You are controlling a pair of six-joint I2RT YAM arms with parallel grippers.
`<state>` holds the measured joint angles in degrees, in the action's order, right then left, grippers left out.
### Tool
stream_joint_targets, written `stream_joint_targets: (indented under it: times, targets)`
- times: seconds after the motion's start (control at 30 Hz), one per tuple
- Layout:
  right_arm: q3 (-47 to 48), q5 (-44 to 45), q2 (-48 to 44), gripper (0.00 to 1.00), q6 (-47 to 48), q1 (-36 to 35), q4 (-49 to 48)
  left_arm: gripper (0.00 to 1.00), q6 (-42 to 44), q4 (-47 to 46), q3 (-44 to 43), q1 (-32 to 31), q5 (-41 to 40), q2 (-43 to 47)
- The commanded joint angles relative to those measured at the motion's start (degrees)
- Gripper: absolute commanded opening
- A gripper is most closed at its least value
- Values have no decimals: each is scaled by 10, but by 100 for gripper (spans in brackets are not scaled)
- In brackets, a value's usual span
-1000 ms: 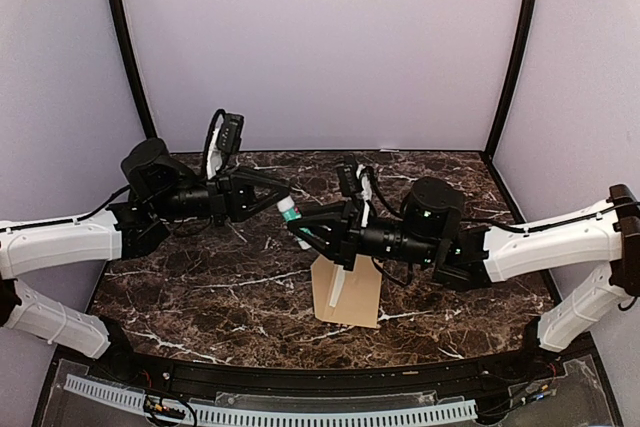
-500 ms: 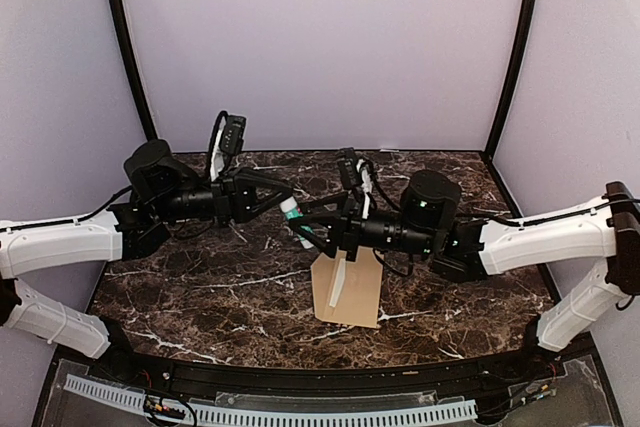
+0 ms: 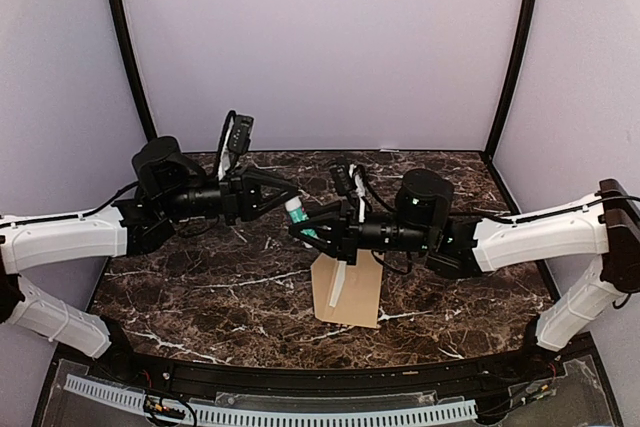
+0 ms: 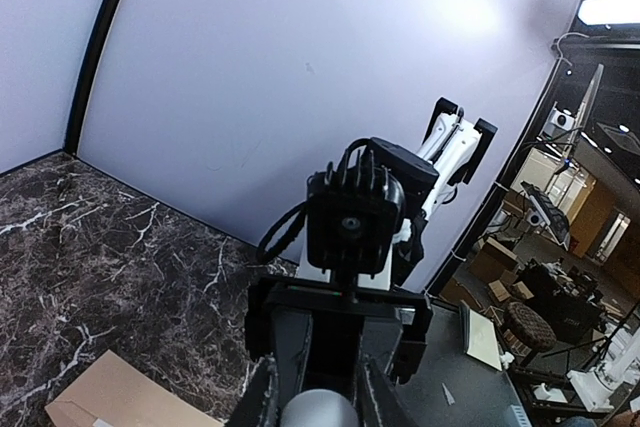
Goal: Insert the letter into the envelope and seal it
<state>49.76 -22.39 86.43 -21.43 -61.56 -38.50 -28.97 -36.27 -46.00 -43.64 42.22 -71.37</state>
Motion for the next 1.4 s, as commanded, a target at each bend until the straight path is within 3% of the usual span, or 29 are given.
stream_joint_targets:
  times: [0.0,0.1,0.33,0.47,0.77,1.03,1.1,1.2,1.27,1.37]
  targets:
    - [7,2,-1,0,0,6,-13,0,13,8,-23,-5,-10,-6]
    - [-2,45,-7,0,0,7,-8,0,20,34,-26,-5,-49,-6]
    - [70,309,35,0,0,5,132,0,42,145,-74,-18,-245,-50]
    - [104,390,57,0,11,1,172,0,4,179,-103,-20,-313,-85]
    - [88,401,84,0,16,-1,171,0,-39,229,-159,-17,-400,-111]
    - [31,361,68,0,8,-1,137,1,-32,280,-244,-9,-378,-127]
    - [19,351,53,0,10,-1,132,10,-12,275,-238,-9,-354,-120]
    - [3,328,26,0,16,-2,120,41,11,253,-208,-8,-304,-101]
    - [-7,299,6,0,18,-2,108,56,21,231,-178,-6,-270,-86]
    - [-19,235,-20,0,21,-2,84,66,30,181,-131,-7,-220,-67]
